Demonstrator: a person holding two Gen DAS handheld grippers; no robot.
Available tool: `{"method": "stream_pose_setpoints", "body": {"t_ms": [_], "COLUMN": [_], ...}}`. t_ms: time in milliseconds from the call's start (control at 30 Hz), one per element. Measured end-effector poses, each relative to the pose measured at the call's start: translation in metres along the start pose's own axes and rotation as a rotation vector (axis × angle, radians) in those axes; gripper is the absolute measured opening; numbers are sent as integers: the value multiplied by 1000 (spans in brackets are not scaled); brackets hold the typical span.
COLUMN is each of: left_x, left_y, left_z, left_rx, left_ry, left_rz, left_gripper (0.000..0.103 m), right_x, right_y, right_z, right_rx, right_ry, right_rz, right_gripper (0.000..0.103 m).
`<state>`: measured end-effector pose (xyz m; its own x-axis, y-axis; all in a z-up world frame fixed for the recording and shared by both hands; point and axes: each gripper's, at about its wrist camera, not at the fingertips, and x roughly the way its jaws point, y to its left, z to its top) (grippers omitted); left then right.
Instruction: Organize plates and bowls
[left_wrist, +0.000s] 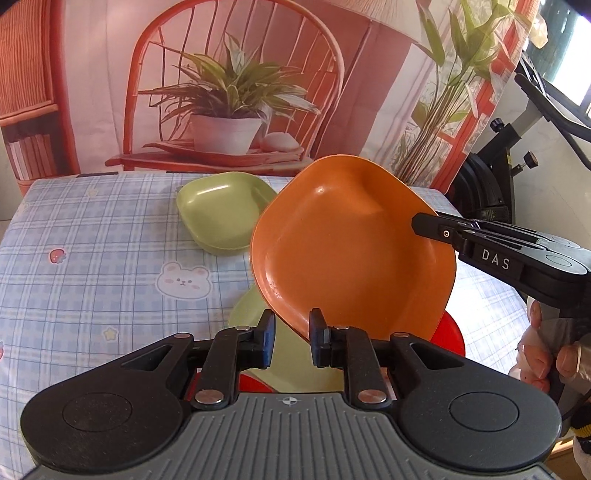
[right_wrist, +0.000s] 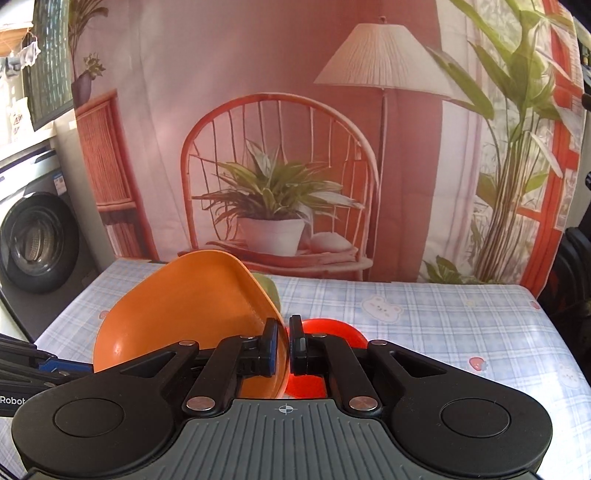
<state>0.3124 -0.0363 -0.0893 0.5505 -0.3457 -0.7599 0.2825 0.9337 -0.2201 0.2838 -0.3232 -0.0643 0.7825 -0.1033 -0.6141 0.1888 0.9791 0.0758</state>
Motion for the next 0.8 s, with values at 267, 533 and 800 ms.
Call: {"method": "stream_pose_setpoints", "body": {"t_ms": [267, 533, 800], "left_x": [38, 54, 63], "left_y": [12, 17, 18], "left_z": [-8, -8, -6], "left_rx": [35, 44, 40], "left_ry": [138, 199, 228], "left_rz": [14, 25, 23], "left_gripper": [21, 21, 21], "right_x": [42, 63, 76], "right_y": [-2, -7, -6], "right_z": [-40, -57, -61], "right_rx": [39, 42, 47], "right_ry": [126, 203, 242], "right_rz": [8, 24, 12], "right_gripper": [5, 5, 5]}}
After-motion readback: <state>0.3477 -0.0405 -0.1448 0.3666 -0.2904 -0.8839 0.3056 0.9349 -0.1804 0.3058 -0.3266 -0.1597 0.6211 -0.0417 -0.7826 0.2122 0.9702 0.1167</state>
